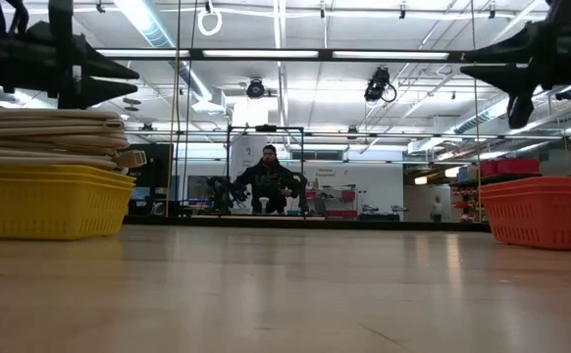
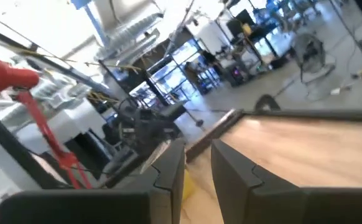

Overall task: Pick & Place USB Port
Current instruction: Return to Home Position

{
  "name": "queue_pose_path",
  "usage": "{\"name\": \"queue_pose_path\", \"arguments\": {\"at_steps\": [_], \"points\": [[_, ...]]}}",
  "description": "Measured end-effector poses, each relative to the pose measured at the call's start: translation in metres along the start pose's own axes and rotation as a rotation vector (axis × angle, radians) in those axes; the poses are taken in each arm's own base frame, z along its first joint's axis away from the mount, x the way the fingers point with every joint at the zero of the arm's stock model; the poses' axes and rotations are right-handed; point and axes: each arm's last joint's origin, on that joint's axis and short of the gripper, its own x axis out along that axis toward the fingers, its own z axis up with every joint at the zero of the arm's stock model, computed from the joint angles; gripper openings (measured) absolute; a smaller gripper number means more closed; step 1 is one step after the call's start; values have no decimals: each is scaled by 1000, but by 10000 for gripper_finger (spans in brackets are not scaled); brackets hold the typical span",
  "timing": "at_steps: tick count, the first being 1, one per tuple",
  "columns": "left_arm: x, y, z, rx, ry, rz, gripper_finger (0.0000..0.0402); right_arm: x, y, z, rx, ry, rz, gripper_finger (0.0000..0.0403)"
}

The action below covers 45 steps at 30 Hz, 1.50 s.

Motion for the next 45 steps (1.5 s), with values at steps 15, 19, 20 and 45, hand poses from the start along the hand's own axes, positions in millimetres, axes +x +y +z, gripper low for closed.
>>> {"name": "queue_pose_path", "arguments": {"at_steps": [15,19,20,45], "points": [[11,9,1,39,0,19,99,5,-20,-31,-32,147,-37,82],[11,9,2,36,-2,18,99,5,-19,-31,-62,145,-33,82],[11,9,1,39,0,19,99,5,-19,-31,-62,145,-33,82],[21,33,5,142,-57,240,99,8,-36,-14,-71,-14,-181,82]]}}
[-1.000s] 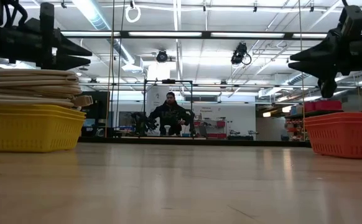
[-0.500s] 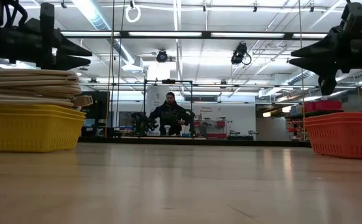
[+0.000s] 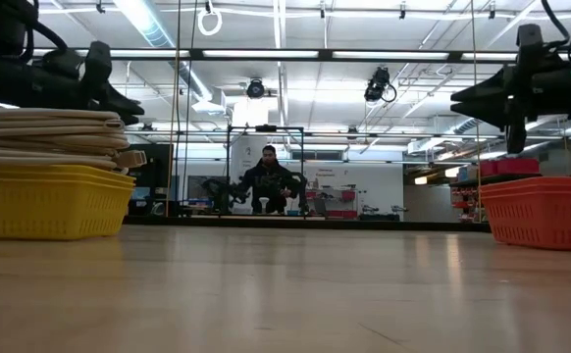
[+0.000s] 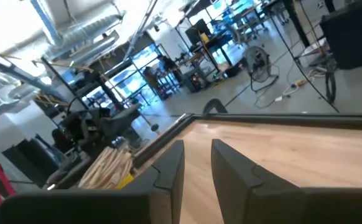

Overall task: Pick & Place USB Port
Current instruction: Return to Home Position

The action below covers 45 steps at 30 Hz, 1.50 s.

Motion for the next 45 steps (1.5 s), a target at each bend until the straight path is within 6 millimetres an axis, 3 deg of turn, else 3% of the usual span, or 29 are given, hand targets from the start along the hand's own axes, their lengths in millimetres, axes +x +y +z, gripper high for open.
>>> {"name": "queue_pose_path", "arguments": {"at_steps": [45], "points": [[1,5,6,-27,-60,41,99,0,1,0,1,-3,-2,82]]}}
